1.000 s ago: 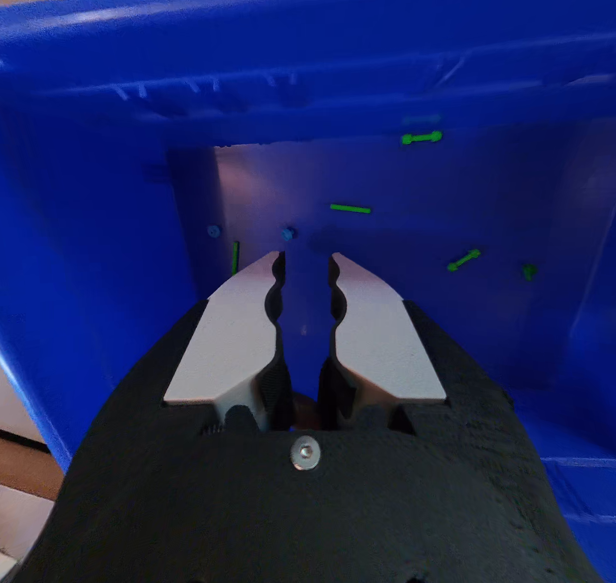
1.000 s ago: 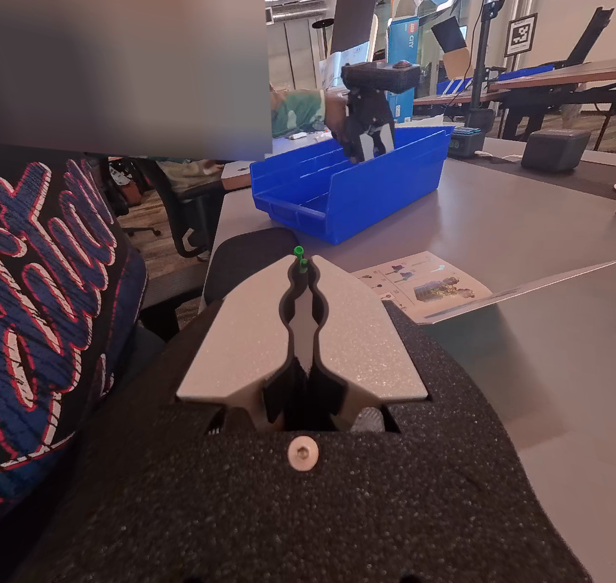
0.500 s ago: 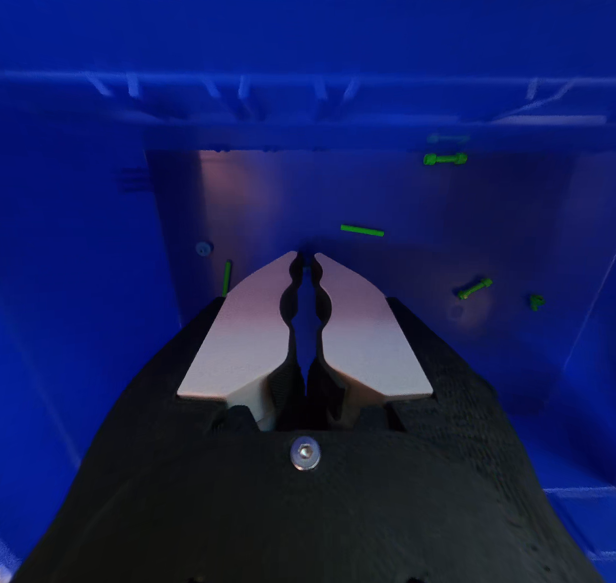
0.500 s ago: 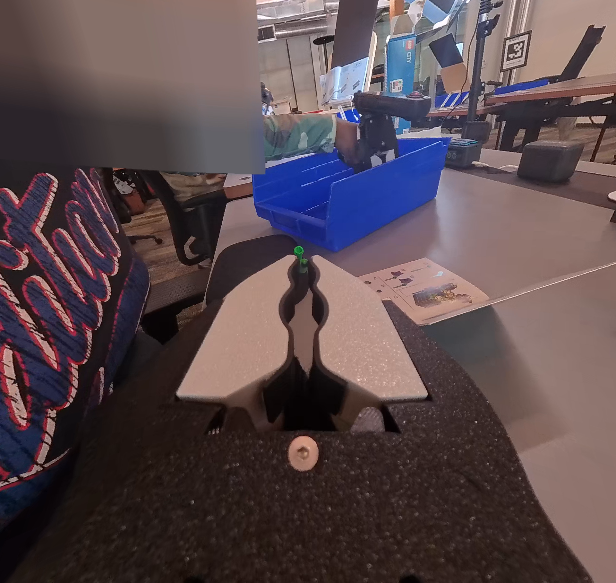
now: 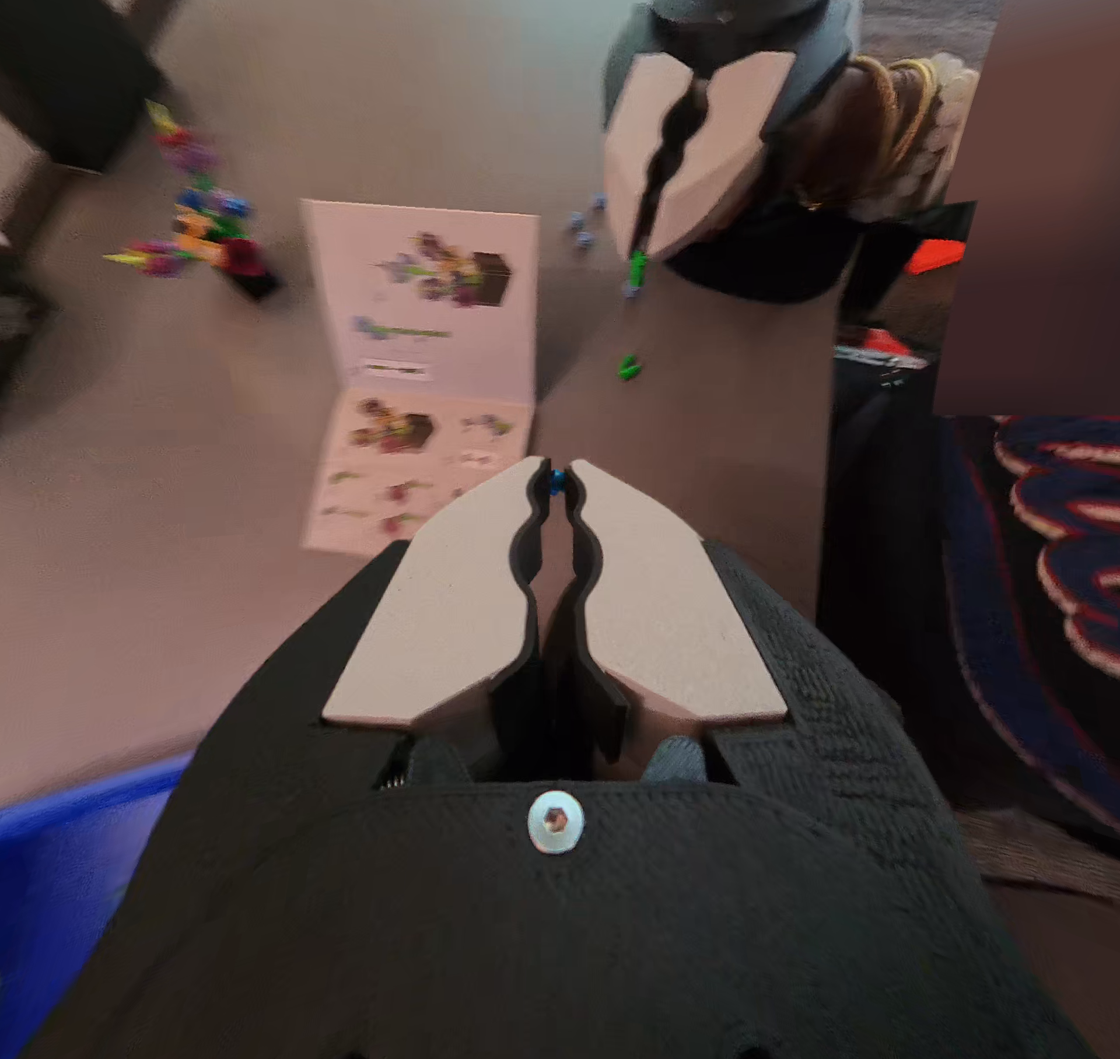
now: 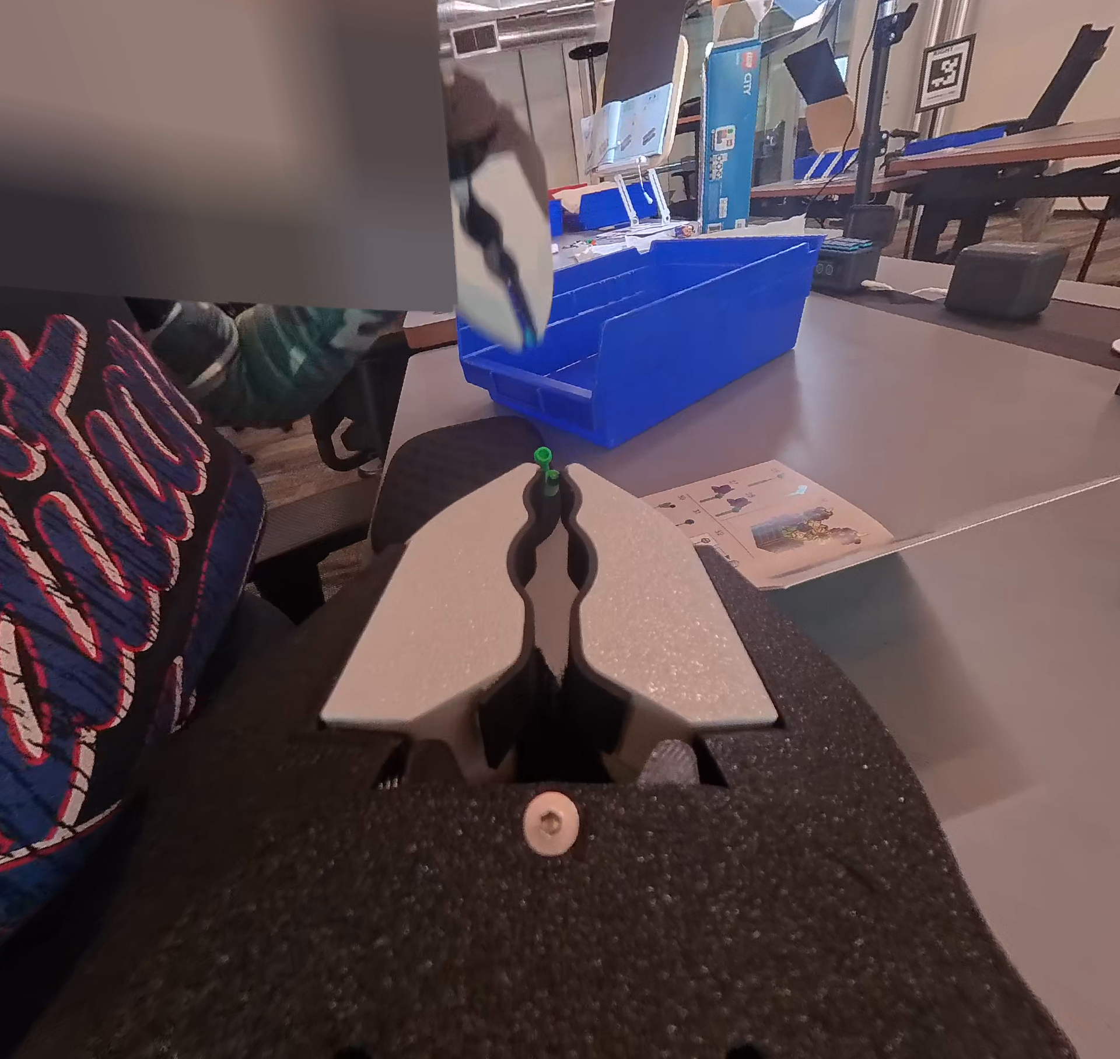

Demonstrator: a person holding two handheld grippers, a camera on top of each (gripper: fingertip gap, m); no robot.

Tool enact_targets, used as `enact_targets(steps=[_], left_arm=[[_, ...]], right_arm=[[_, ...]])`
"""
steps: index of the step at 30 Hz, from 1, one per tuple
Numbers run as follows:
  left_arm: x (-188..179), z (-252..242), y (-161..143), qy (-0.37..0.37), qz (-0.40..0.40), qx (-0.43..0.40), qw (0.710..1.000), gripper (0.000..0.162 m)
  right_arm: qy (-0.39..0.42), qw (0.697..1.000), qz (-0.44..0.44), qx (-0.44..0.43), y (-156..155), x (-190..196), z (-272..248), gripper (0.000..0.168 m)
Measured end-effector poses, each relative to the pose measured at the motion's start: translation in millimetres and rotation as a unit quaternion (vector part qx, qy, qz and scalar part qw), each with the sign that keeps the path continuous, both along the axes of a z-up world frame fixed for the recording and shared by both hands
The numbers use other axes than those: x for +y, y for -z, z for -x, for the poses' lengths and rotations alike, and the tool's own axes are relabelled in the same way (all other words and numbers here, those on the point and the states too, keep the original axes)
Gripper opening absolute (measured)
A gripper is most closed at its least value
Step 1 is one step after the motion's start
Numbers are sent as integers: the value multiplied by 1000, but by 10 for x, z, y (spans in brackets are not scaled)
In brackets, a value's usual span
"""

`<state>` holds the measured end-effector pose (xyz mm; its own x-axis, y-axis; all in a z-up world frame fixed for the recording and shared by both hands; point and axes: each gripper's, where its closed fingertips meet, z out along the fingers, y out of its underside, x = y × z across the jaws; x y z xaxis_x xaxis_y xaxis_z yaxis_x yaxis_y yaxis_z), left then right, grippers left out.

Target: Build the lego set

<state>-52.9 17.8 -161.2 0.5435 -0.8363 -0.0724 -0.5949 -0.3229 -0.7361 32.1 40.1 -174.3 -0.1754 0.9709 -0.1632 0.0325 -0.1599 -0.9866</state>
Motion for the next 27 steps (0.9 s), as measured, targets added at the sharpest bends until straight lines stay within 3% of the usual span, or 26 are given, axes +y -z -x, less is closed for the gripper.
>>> enact_targets(steps=[5, 12, 17, 22, 25, 27], left_arm=[[37, -356, 881, -2, 85, 44, 995, 5], [94, -353, 1169, -3, 112, 65, 992, 5], [51, -372, 1239, 2, 119, 72, 990, 15], [8, -354, 1066, -3, 106, 52, 993, 24], [-9, -134, 604, -20, 61, 32, 997, 28], [97, 271, 182, -71, 11, 31, 997, 28]], right_arm=[[10, 1000, -15, -1, 1, -4, -6, 4], [14, 1000, -23, 3, -8, -5, -19, 4], [11, 1000, -21, 3, -8, -10, -21, 4], [9, 1000, -20, 3, -6, -13, -22, 4], [10, 1000, -15, 6, -16, -3, -29, 4], [8, 1000, -11, 7, -18, 1, -30, 4]])
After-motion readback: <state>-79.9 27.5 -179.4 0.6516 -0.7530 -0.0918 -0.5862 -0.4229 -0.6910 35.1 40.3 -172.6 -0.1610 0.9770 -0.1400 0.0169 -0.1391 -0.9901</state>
